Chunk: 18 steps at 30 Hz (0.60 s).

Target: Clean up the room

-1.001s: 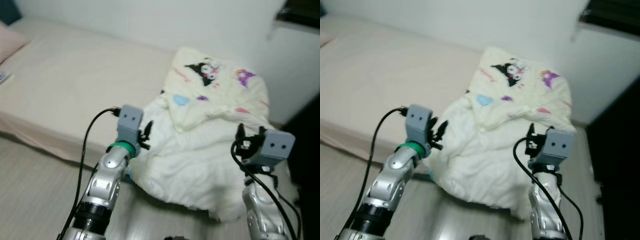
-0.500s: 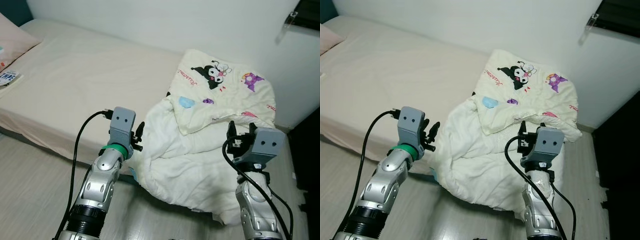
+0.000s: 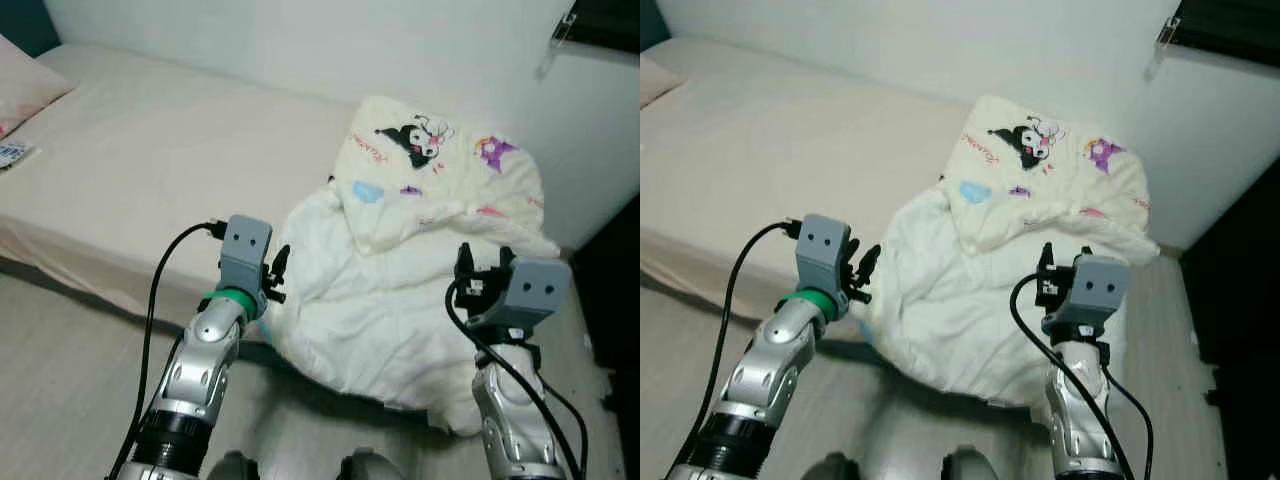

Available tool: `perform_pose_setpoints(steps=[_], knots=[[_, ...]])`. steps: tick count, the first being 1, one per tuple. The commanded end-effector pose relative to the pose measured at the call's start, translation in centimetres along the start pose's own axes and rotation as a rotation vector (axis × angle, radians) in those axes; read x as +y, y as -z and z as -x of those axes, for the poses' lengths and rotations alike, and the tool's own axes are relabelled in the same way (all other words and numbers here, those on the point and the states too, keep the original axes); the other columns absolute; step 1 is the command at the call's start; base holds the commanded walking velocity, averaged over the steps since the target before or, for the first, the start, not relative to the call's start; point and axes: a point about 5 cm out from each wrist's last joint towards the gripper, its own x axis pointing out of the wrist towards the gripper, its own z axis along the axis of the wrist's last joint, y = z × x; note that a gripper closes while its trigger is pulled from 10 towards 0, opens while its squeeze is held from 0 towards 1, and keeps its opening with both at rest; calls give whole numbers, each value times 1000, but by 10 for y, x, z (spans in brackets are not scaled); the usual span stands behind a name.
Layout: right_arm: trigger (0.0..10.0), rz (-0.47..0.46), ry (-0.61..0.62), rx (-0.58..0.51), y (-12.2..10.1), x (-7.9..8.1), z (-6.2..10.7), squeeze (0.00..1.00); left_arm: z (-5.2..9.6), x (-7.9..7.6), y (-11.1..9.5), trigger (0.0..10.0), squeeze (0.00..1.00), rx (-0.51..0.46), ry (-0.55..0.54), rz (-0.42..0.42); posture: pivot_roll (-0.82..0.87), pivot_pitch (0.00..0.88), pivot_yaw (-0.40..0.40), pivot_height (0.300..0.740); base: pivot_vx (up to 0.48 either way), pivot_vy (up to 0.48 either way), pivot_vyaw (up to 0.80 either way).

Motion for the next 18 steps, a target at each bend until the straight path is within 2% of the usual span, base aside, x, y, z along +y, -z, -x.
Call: perform_pose_setpoints(steps=[1, 18], knots=[[10000, -2, 16, 36, 8, -5, 5, 0, 3, -2, 9, 10000, 0, 33, 9, -2, -20, 97, 11, 606, 0, 0, 0], [10000, -19, 4, 49, 10, -1, 7, 0, 3, 0, 7, 10000, 0, 22, -19, 7, -15, 111, 14, 521, 0, 0, 0]])
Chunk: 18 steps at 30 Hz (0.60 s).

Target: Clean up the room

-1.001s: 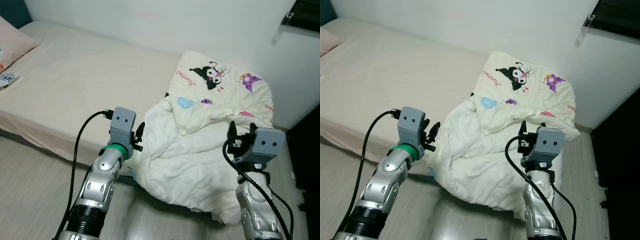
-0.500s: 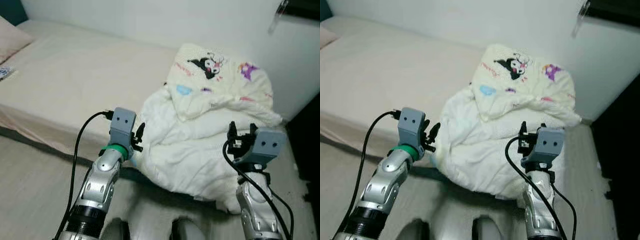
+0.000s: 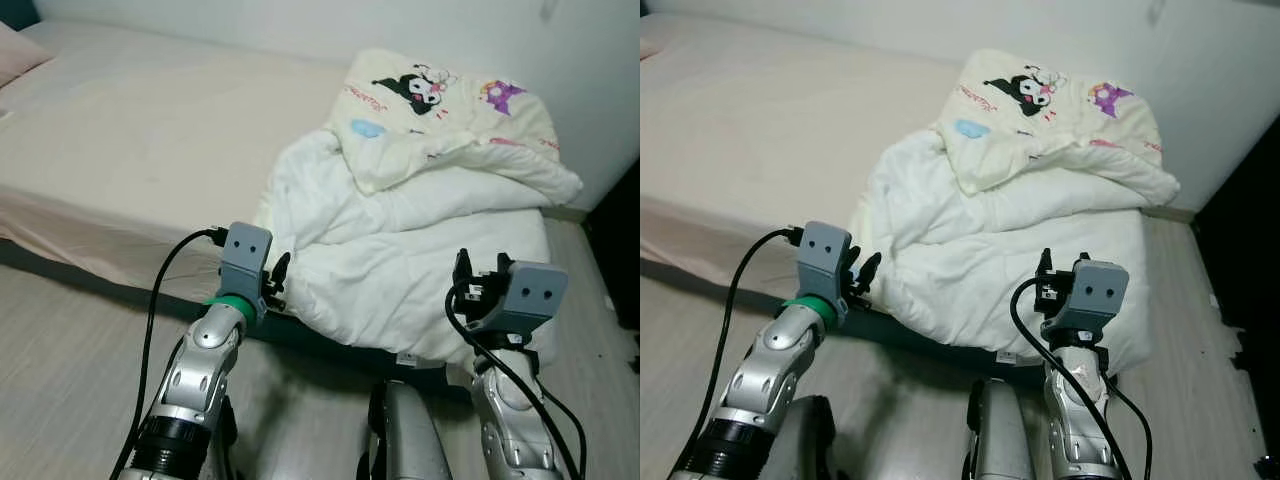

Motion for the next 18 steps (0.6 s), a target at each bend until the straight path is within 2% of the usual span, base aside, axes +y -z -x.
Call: perform_pose_setpoints(steps=[1, 4, 5, 6, 7, 10, 11, 12, 13, 15, 18], knots=[[10000, -1, 5, 26, 6, -1, 3, 0, 0, 0, 0, 10000, 0, -1, -10, -1, -15, 111, 14, 521, 0, 0, 0], [10000, -17, -12, 21, 5, 2, 3, 0, -4, 0, -10, 10000, 0, -44, -47, -20, -13, 124, 14, 506, 0, 0, 0], [10000, -18, -25, 24, 5, 4, 4, 0, -8, -1, -17, 10000, 761, -73, -65, -63, -11, 131, 12, 506, 0, 0, 0], [10000, -27, -37, 25, 5, 6, 4, 0, -15, -2, -23, 10000, 1000, -92, -84, -83, -12, 138, 10, 506, 0, 0, 0], [10000, -27, -37, 25, 5, 6, 4, 0, -15, -2, -23, 10000, 1000, -92, -84, -83, -12, 138, 10, 506, 0, 0, 0], [10000, -37, -59, 23, 4, 11, 4, 0, -33, 0, -45, 10000, 1000, -143, -137, -98, -22, 149, 12, 506, 0, 0, 0], [10000, -37, -59, 23, 4, 11, 4, 0, -33, 0, -45, 10000, 1000, -143, -137, -98, -22, 149, 12, 506, 0, 0, 0], [10000, -36, -64, 21, 3, 12, 4, 0, -48, 3, -68, 10000, 1000, -192, -162, -90, -30, 153, 15, 506, 0, 0, 0], [10000, -36, -64, 21, 3, 12, 4, 0, -48, 3, -68, 10000, 1000, -192, -162, -90, -30, 153, 15, 506, 0, 0, 0], [10000, -35, -65, 20, 3, 12, 4, 0, -61, 2, -88, 10000, 1000, -212, -155, -109, -33, 154, 17, 506, 0, 0, 0], [10000, -34, -63, 20, 3, 12, 4, 0, -69, 0, -98, 10000, 1000, -199, -152, -136, -33, 154, 17, 506, 0, 0, 0]])
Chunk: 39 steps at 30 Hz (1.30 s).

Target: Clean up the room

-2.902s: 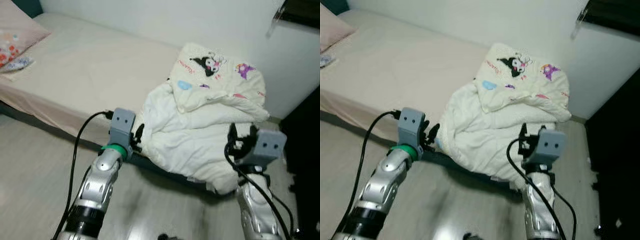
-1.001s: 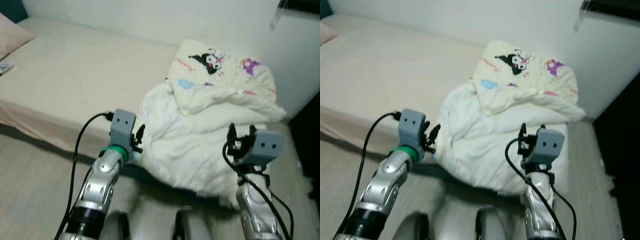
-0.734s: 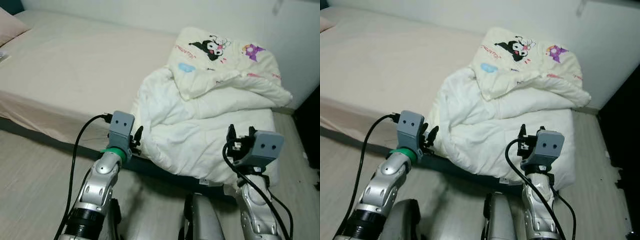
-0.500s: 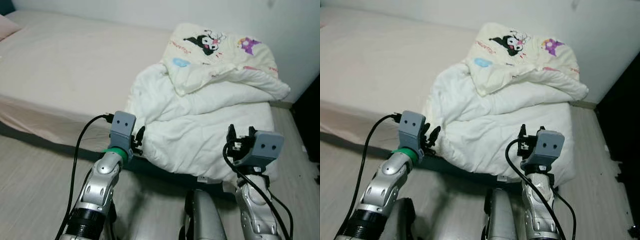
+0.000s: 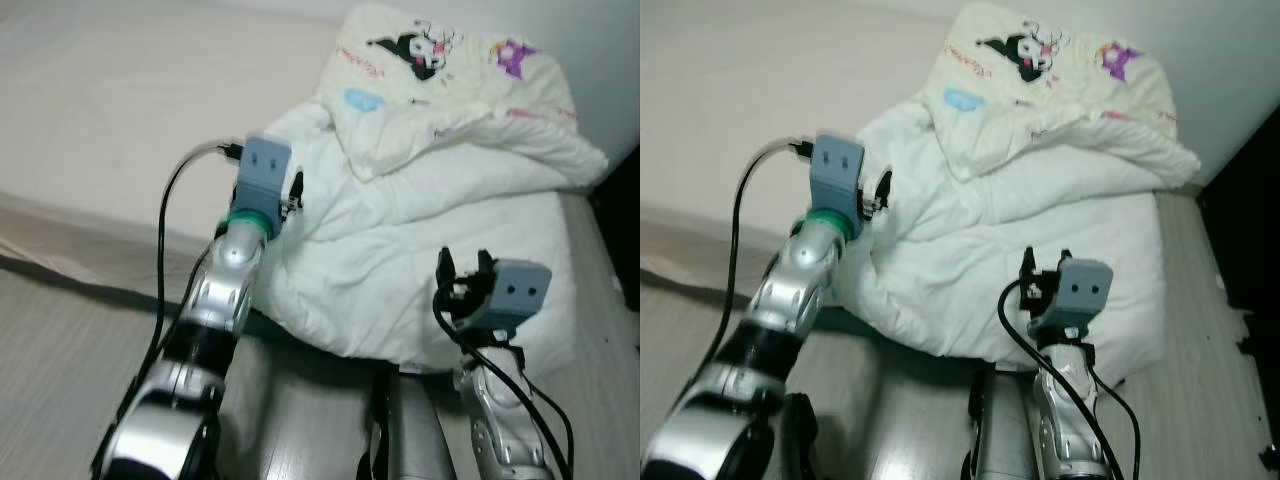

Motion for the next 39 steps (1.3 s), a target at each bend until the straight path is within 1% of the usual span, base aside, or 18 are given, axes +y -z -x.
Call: perform_pose_setpoints(steps=[1, 3, 5, 8, 10, 11, 12, 13, 14, 15, 16, 17, 18, 19, 20, 31, 36, 39], knots=[[10000, -2, 11, 21, 4, -3, 4, 0, 1, -4, 13, 10000, 1000, 56, 6, -6, -33, 154, 17, 506, 0, 0, 0], [10000, -2, 14, 17, 3, -3, 4, 0, -8, -3, 13, 10000, 1000, 108, -24, -51, -38, 156, 23, 506, 0, 0, 0], [10000, -5, 15, 14, 2, -3, 5, 0, -12, -1, 16, 10000, 1000, 157, -32, -47, -48, 158, 26, 506, 0, 0, 0], [10000, -9, 18, 10, 1, -2, 5, 0, -16, 2, 22, 10000, 1000, 236, -37, -35, -52, 157, 29, 506, 0, 0, 0], [10000, -12, 22, 7, 0, -3, 6, 0, -16, 10, 35, 10000, 1000, 332, -33, 24, -61, 158, 30, 506, 0, 0, 0], [10000, -12, 22, 7, 0, -3, 6, 0, -16, 10, 35, 10000, 1000, 332, -33, 24, -61, 158, 30, 506, 0, 0, 0], [10000, -12, 25, 6, -1, -4, 7, 0, -16, 14, 38, 10000, 0, 349, -48, 28, -61, 158, 30, 506, 0, 0, 0], [10000, -11, 26, 5, -1, -5, 7, 0, -15, 17, 41, 10000, 0, 365, -57, 31, -61, 158, 30, 506, 0, 0, 0], [10000, -11, 28, 4, -1, -6, 6, 0, -14, 21, 45, 5765, 0, 381, -70, 24, -66, 157, 29, 506, 0, 0, 0], [10000, -11, 28, 4, -1, -6, 6, 0, -14, 21, 45, 5765, 0, 381, -70, 24, -66, 157, 29, 506, 0, 0, 0], [10000, -10, 29, 3, -2, -6, 6, 0, -13, 22, 47, 5176, 0, 394, -71, 26, -66, 157, 29, 506, 0, 0, 0], [10000, -11, 31, 1, -3, -6, 5, 0, -12, 23, 50, 3373, 0, 410, -63, 20, -69, 153, 27, 506, 0, 0, 0], [10000, -11, 31, 1, -3, -6, 5, 0, -12, 23, 50, 3373, 0, 410, -63, 20, -69, 153, 27, 506, 0, 0, 0], [10000, -11, 32, -1, -3, -7, 5, 0, -11, 22, 52, 431, 0, 420, -58, 16, -69, 153, 27, 506, 0, 0, 0], [10000, -12, 33, -3, -4, -7, 4, 0, -11, 20, 53, 0, 0, 421, -39, 29, -69, 153, 27, 506, 0, 0, 0], [10000, -15, 31, -11, -6, -7, -1, 0, -17, 8, 37, 0, 0, 314, 77, 13, -67, 138, 19, 506, 0, 0, 0], [10000, -13, 30, -11, -6, -8, -2, 0, -21, 5, 27, 0, 0, 246, 148, -162, -59, 131, 19, 506, 0, 0, 0], [10000, -14, 31, -11, -6, -8, -3, 0, -20, 6, 29, 0, 0, 252, 149, -185, -59, 131, 19, 506, 0, 0, 0]])
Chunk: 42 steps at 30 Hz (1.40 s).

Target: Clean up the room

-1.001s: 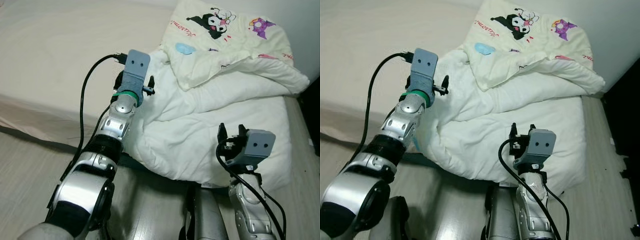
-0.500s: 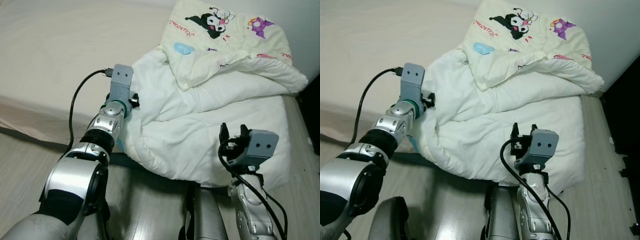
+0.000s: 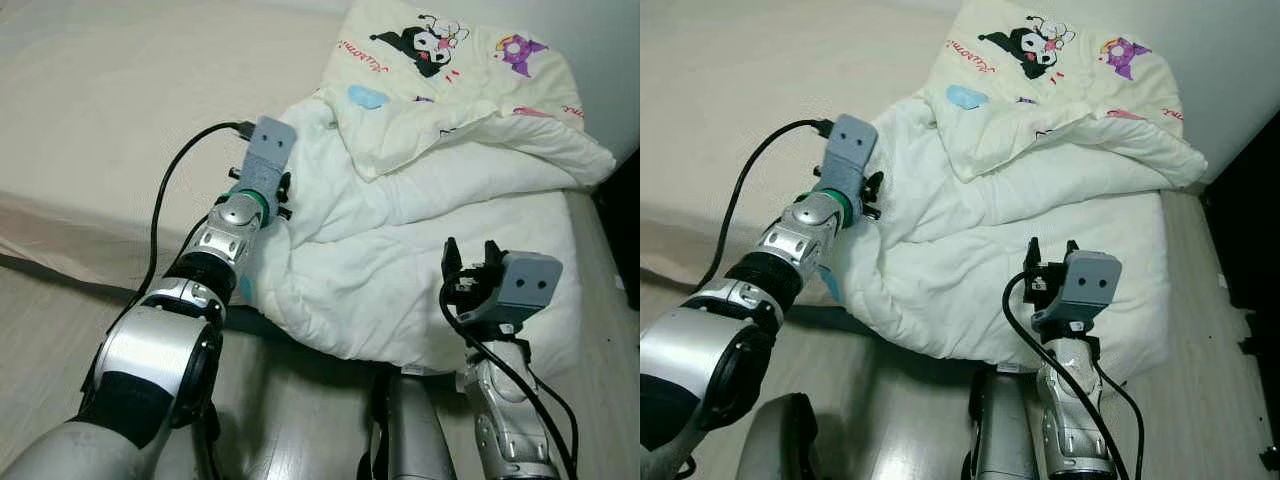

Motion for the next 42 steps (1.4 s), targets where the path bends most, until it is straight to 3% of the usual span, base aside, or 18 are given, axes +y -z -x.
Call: perform_pose_setpoints(steps=[1, 5, 10, 11, 12, 16, 18, 22, 25, 26, 27, 31, 32, 33, 35, 36, 37, 42], knots=[[10000, -12, 22, 25, 5, -5, 2, 0, 0, -1, 4, 0, 0, 14, 11, -56, -59, 131, 19, 506, 0, 0, 0], [10000, -10, 25, 19, 4, -6, 1, 0, 2, 1, 11, 0, 0, 29, 23, -105, -59, 126, 20, 506, 0, 0, 0], [10000, 8, 55, -17, -7, -20, -5, 0, 2, 5, 1, 0, 0, -38, 118, -68, -60, 129, 25, 506, 0, 0, 0], [10000, 15, 64, -32, -12, -26, -7, 0, 3, 6, -2, 0, 0, -55, 164, -36, -57, 132, 26, 506, 0, 0, 0], [10000, 27, 104, -74, -25, -43, -13, 0, 7, 5, -7, 0, 0, -90, 337, 59, -43, 140, 28, 506, 0, 0, 0], [10000, 31, 152, -114, -38, -59, -19, 0, 16, -2, -7, 0, 0, -126, 543, 130, -37, 145, 28, 506, 0, 0, 0], [10000, 24, 207, -146, -48, -74, -24, 0, 32, -19, -5, 0, 0, -149, 714, 195, -38, 152, 31, 506, 0, 0, 0], [10000, 10, 249, -162, -54, -84, -26, 0, 59, -38, 11, 0, 0, -170, 878, 73, -40, 152, 30, 506, 0, 0, 0], [10000, -13, 307, -169, -58, -99, -25, 0, 106, -49, 55, 0, 0, -111, 1099, -95, -29, 165, 27, 506, 0, 0, 0], [10000, -13, 307, -169, -58, -99, -25, 0, 106, -49, 55, 0, 0, -111, 1099, -95, -29, 165, 27, 506, 0, 0, 0], [10000, -19, 326, -167, -58, -105, -23, 0, 121, -49, 69, 0, 0, -75, 1156, -125, -21, 168, 30, 506, 0, 0, 0], [10000, -26, 345, -160, -57, -111, -21, 0, 135, -46, 93, 0, 0, 11, 1177, -175, -21, 168, 30, 506, 0, 0, 0], [10000, -31, 352, -155, -56, -112, -21, 0, 142, -44, 108, 0, 0, 58, 1204, -253, -21, 168, 30, 506, 0, 0, 0], [10000, -52, 350, -134, -53, -111, -20, 0, 145, -42, 123, 0, 0, 130, 1155, -297, -22, 172, 29, 506, 0, 0, 0], [10000, -61, 338, -110, -48, -107, -18, 0, 139, -44, 120, 0, 0, 109, 1098, -297, -22, 172, 29, 506, 0, 0, 0], [10000, -60, 328, -85, -43, -103, -16, 0, 128, -46, 113, 2745, 0, 81, 1007, -272, -22, 172, 29, 506, 0, 0, 0], [10000, -50, 315, -54, -36, -98, -13, 0, 118, -48, 103, 10000, 0, 44, 926, -234, -22, 172, 29, 506, 0, 0, 0], [10000, 67, 236, 65, -8, -75, 14, 0, 100, -49, 64, 10000, 0, -79, 764, -35, -40, 175, 24, 506, 0, 0, 0]])
